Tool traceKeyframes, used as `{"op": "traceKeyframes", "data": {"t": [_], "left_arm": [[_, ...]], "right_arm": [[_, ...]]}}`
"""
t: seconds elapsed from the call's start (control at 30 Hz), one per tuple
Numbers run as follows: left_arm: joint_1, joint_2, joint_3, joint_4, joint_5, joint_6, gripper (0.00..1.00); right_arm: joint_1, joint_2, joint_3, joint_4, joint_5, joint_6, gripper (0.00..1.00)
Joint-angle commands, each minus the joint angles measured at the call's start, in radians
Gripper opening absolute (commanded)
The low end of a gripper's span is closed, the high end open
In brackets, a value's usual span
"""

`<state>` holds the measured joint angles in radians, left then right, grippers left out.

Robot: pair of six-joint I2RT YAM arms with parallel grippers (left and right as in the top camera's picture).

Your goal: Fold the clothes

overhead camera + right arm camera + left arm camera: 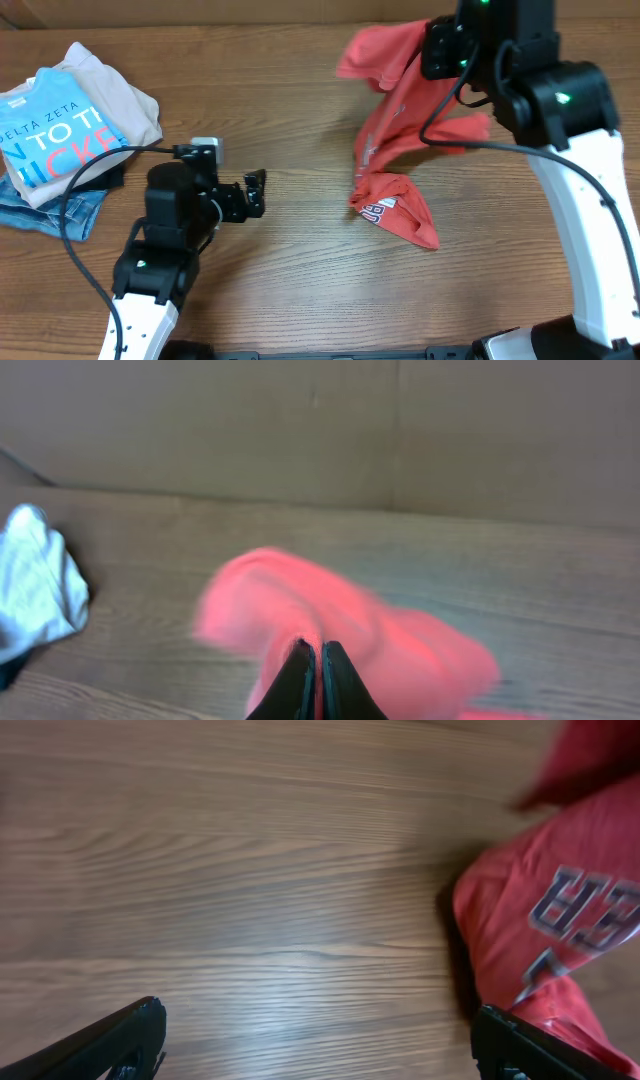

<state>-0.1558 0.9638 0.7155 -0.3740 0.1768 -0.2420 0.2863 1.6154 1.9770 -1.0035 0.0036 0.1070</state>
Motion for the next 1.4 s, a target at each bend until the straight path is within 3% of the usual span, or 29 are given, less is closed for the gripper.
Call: {"op": "traceKeyframes", "data": {"t": [0.0,0.4,0.93,1.17,1.27,1.37], "left_arm": [[-0.076,0.035,0.026,0.039,0.035,-0.016,1.0],[-0.378,0.313,0.026,0.345,0.025,-0.016,1.0],[-0.534,0.745,0.026,0.825,0.006,-0.019,1.0],[-0.51,0.75,0.027,0.834,-0.084,-0.027,1.0],[-0.457,0.659,0.035,0.738,-0.136,-0.026,1.0],[-0.372,0.552,0.071,0.616,-0.063,-0.024,1.0]], "right_arm": [[-0.008,0.021,0.014,-0.019,0.018,-0.014,0.04],[-0.009,0.021,0.014,-0.011,0.023,-0.014,0.04],[-0.009,-0.015,0.015,0.064,0.022,-0.014,0.04],[-0.028,-0.049,0.015,0.058,0.167,-0.001,0.04],[-0.06,-0.051,0.015,0.036,0.204,0.002,0.04],[-0.087,-0.051,0.015,0.009,0.175,0.001,0.04]]}}
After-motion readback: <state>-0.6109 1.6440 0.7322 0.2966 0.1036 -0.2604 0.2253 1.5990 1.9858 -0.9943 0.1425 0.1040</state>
